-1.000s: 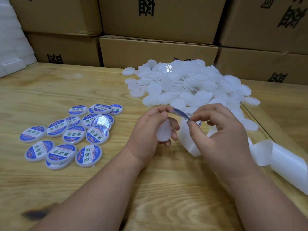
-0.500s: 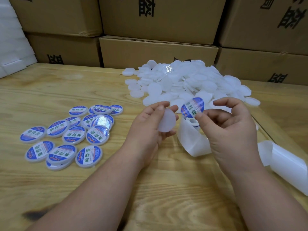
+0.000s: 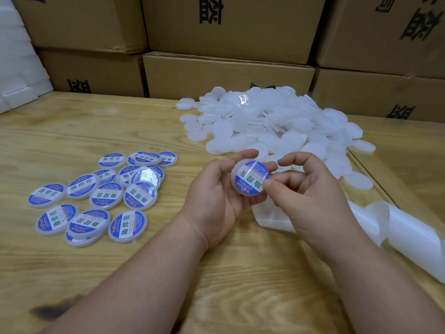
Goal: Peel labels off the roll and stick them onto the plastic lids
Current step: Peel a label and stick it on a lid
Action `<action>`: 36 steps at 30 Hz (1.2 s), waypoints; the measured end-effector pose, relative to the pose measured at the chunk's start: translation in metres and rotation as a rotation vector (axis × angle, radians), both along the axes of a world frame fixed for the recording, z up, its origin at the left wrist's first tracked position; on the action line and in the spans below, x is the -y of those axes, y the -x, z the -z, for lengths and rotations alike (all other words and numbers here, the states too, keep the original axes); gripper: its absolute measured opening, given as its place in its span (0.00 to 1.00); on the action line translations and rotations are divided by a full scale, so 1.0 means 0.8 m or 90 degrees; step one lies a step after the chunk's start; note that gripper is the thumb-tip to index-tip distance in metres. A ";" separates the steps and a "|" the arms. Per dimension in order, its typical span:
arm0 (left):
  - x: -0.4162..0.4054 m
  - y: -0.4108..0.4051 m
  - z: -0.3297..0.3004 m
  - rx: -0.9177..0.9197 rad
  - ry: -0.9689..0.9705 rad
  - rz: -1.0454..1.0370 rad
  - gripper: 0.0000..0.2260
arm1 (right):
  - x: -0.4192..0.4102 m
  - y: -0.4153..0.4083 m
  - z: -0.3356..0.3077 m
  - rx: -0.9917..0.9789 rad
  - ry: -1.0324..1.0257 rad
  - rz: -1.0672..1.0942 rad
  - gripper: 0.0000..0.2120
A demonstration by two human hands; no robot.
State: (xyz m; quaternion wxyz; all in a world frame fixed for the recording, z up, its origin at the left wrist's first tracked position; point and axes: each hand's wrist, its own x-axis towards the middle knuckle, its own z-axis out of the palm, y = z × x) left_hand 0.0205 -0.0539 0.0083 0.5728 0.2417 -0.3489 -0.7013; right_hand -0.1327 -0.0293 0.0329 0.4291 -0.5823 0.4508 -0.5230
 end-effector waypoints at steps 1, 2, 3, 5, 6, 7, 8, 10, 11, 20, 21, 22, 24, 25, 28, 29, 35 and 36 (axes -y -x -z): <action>-0.001 0.001 0.000 0.001 0.007 0.002 0.16 | 0.001 0.000 0.000 0.001 -0.001 0.004 0.14; -0.001 0.001 -0.001 0.004 0.013 0.004 0.15 | 0.001 0.001 0.001 0.003 0.000 0.005 0.14; -0.001 0.002 -0.002 0.007 0.016 0.005 0.15 | 0.002 0.001 0.001 0.005 0.001 0.006 0.14; -0.001 0.003 -0.002 0.017 0.016 0.005 0.14 | 0.002 0.001 0.002 0.008 0.001 0.005 0.14; -0.001 0.003 -0.001 0.023 0.013 0.004 0.15 | 0.002 0.001 0.003 0.008 0.000 0.005 0.14; -0.001 0.003 0.000 0.029 0.013 0.003 0.15 | 0.002 0.001 0.003 0.007 -0.001 0.004 0.14; -0.001 0.003 0.001 0.037 0.015 -0.001 0.15 | 0.002 0.001 0.004 0.004 -0.003 0.005 0.14; -0.002 0.003 0.000 0.057 0.028 -0.009 0.15 | 0.002 0.001 0.004 -0.009 -0.005 0.006 0.14; -0.003 0.003 0.000 0.066 0.032 -0.013 0.14 | 0.002 0.001 0.003 -0.016 -0.006 0.007 0.14; -0.002 0.005 0.000 0.109 0.045 -0.031 0.13 | 0.001 0.000 0.002 -0.039 -0.023 0.029 0.15; -0.002 0.005 0.001 0.109 0.044 -0.033 0.13 | 0.001 -0.001 0.003 -0.041 -0.023 0.029 0.15; -0.002 0.006 0.001 0.108 0.044 -0.034 0.12 | 0.001 -0.001 0.003 -0.042 -0.023 0.029 0.15; -0.001 0.006 0.002 0.102 0.042 -0.034 0.12 | 0.002 0.000 0.004 -0.044 -0.024 0.028 0.15; -0.001 0.006 0.002 0.099 0.042 -0.033 0.12 | 0.002 0.000 0.004 -0.044 -0.024 0.028 0.15; -0.001 0.005 0.003 0.091 0.042 -0.031 0.14 | 0.002 0.001 0.005 -0.049 -0.021 0.031 0.15; -0.001 0.005 0.003 0.089 0.043 -0.029 0.15 | 0.002 0.001 0.005 -0.052 -0.019 0.033 0.15; 0.000 0.005 0.003 0.079 0.040 -0.024 0.18 | 0.003 0.000 0.006 -0.056 -0.022 0.036 0.16; 0.000 0.005 0.002 0.079 0.037 -0.025 0.18 | 0.003 0.001 0.006 -0.057 -0.020 0.036 0.15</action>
